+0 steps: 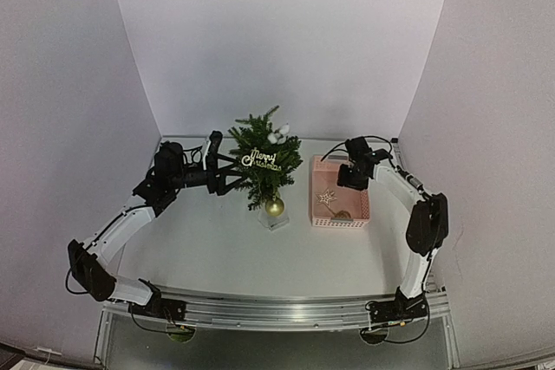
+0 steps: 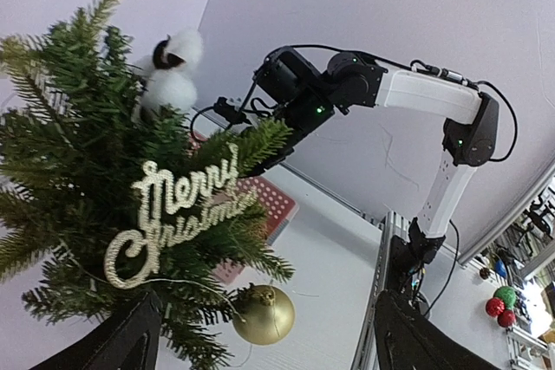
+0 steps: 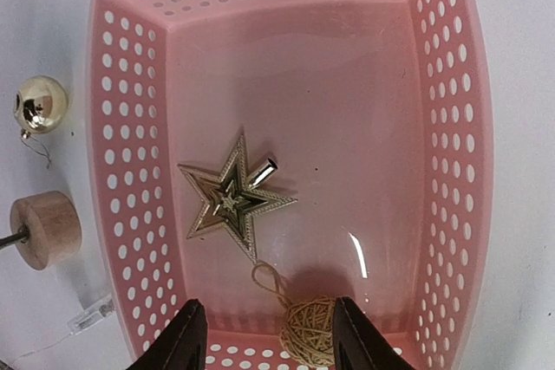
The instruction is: Decorate the small christmas tree
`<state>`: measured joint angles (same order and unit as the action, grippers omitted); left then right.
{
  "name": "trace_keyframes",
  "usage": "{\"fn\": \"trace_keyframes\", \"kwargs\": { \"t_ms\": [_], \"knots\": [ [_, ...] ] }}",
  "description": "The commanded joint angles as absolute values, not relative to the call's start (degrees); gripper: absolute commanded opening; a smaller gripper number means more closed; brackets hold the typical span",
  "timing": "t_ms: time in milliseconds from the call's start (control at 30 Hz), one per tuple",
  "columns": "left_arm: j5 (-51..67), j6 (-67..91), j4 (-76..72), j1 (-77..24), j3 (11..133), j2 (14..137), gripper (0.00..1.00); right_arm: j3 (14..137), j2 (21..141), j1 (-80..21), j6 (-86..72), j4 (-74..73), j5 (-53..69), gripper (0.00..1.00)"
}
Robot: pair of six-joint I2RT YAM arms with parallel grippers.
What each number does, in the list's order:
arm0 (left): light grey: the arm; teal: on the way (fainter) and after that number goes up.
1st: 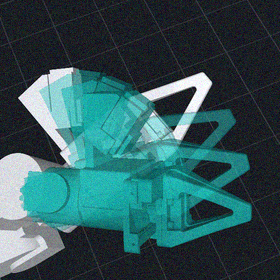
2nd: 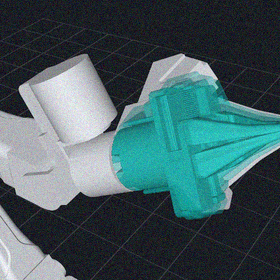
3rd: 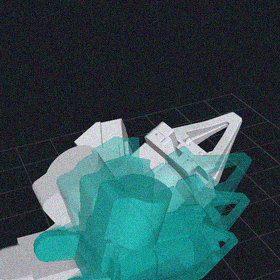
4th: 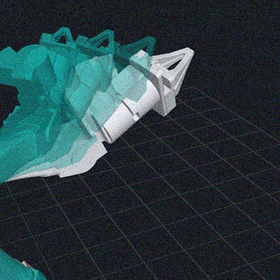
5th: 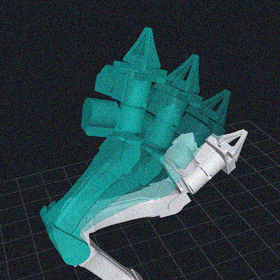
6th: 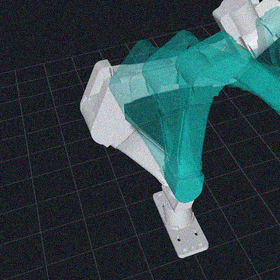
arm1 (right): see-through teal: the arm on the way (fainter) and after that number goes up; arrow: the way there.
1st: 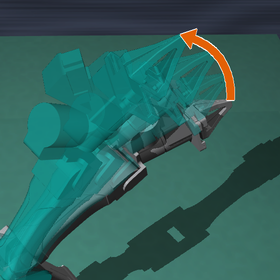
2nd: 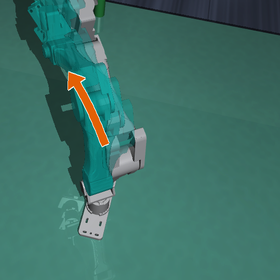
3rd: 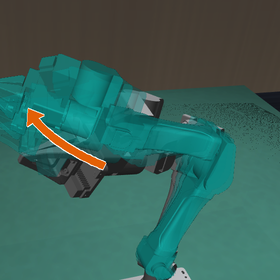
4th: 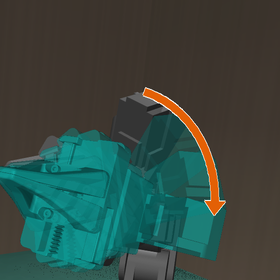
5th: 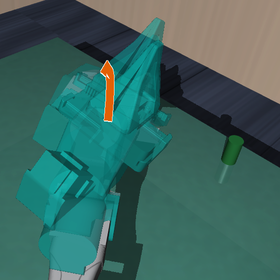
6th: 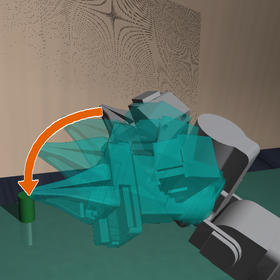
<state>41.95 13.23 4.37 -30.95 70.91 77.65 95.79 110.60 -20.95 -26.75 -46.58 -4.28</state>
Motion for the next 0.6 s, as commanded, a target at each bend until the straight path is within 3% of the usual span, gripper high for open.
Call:
{"fn": "trace_keyframes", "kwargs": {
  "t_ms": [0, 233, 567],
  "knots": [
    [42.77, 15.61, -2.28, -25.77, 72.99, 75.76, 0.86, 103.41, 114.61, -20.60, -25.43, -61.11, -3.74, 0.52],
    [41.09, 17.16, -9.59, -19.02, 69.11, 74.21, 0.88, 101.79, 115.74, -20.64, -26.50, -67.06, 1.63, 0.69],
    [37.12, 17.01, -15.17, -16.04, 64.34, 73.74, 0.91, 102.05, 123.42, -20.61, -24.79, -67.23, 6.01, 0.69]
  ]
}}
